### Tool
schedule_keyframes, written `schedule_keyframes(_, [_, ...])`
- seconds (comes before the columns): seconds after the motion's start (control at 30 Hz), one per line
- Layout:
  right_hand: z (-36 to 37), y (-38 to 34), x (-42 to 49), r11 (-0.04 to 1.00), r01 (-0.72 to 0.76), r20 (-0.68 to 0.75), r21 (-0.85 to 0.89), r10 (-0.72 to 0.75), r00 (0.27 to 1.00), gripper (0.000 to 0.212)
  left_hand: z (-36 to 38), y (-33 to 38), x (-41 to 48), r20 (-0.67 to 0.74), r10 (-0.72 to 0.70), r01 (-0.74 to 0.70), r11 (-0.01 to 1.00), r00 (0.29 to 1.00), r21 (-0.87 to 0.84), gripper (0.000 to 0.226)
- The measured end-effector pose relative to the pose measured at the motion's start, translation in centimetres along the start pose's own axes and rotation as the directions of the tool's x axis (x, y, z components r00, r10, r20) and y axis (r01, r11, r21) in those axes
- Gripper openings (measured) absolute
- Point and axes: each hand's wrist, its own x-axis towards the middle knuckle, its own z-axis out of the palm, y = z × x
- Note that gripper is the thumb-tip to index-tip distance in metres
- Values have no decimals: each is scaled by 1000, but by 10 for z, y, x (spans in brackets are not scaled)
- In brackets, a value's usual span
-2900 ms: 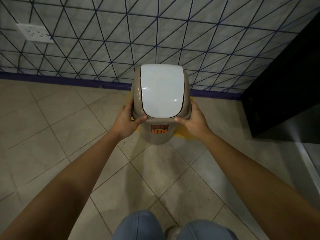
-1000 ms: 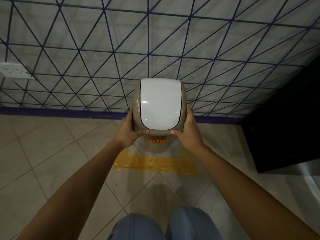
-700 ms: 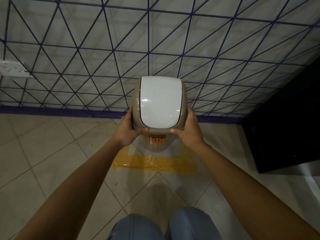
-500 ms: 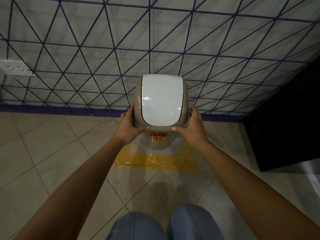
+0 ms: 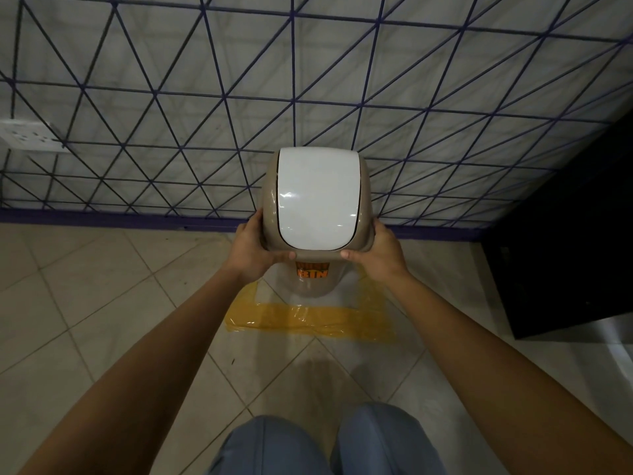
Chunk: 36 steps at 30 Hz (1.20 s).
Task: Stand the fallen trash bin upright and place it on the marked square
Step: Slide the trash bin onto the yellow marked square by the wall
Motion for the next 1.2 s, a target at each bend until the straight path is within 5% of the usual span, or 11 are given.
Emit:
schedule_keyframes(0.23, [4,-3,-9,983,113,-54,-144,-122,991,110,3,4,-3,-58,11,-6,996,998,87,116])
schedule_keyframes(0.37, [6,-7,-11,963,211,-24,-168,-218,976,121,4,12,-6,-79,155,-142,978,985,155,126])
schedule_keyframes(0.8, [6,-12,-8,961,199,0,-189,-203,979,121,5,18,-10,-75,175,-159,971,982,181,124])
schedule_keyframes(1.2, [-7,-25,-29,950,217,-31,-226,-229,973,107,4,39,-44,-197,245,-203,956,949,211,84])
